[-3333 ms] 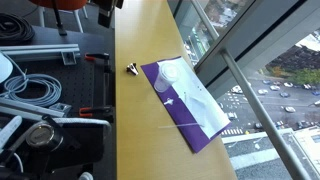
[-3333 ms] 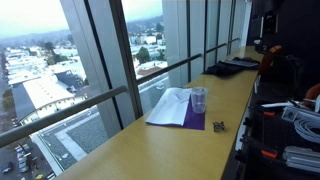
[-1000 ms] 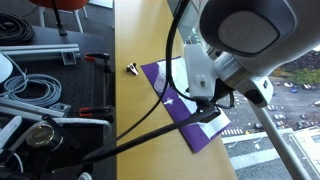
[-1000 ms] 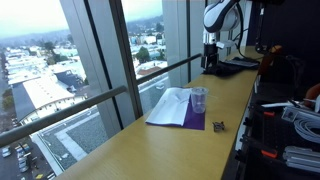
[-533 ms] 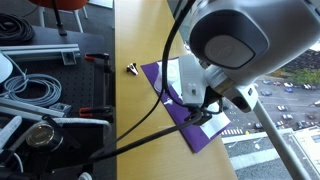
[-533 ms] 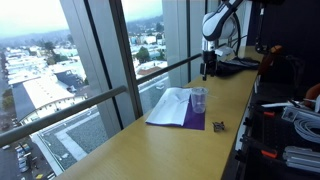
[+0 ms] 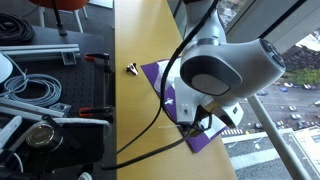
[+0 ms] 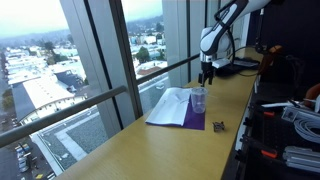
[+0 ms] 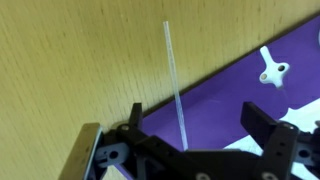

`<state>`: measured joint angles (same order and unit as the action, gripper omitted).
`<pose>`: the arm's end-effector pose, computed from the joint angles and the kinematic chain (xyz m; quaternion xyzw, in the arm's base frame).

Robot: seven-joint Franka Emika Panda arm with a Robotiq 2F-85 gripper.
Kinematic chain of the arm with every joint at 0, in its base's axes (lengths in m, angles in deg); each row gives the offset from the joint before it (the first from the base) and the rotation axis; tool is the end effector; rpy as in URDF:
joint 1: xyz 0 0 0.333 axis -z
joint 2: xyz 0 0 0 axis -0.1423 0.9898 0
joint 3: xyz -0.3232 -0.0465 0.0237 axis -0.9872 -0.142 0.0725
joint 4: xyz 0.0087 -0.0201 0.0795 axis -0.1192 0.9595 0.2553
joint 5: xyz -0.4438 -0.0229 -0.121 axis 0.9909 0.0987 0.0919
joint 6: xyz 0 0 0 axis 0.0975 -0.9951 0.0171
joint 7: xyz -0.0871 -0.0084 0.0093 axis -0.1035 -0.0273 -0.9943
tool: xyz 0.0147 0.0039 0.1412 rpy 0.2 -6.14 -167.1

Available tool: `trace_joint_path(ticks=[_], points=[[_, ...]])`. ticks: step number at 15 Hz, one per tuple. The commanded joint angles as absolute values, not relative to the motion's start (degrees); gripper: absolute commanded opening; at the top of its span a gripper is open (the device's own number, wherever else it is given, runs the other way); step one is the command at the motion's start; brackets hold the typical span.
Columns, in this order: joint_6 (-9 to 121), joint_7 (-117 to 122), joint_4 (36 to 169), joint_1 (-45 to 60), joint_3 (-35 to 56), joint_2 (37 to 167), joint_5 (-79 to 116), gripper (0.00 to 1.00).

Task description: Put the straw in the cup

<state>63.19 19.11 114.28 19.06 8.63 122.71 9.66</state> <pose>0.6693 -0.2034 0.1039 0.9969 -0.0778 0.0069 0.0005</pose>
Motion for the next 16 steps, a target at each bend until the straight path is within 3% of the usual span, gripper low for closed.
trace_joint_path(ticks=[1, 8, 9, 11, 16], points=[[63.86, 17.85, 109.03, 20.37, 9.8, 127.34, 10.32, 1.0], [63.79, 16.3, 105.13, 19.89, 9.35, 132.02, 11.13, 1.0], [63.82, 16.14, 104.74, 19.85, 9.33, 132.44, 11.16, 0.93], [63.8, 15.79, 104.11, 19.78, 9.28, 133.11, 11.21, 0.66], [63.81, 15.12, 103.62, 19.43, 9.38, 133.5, 11.31, 0.27]])
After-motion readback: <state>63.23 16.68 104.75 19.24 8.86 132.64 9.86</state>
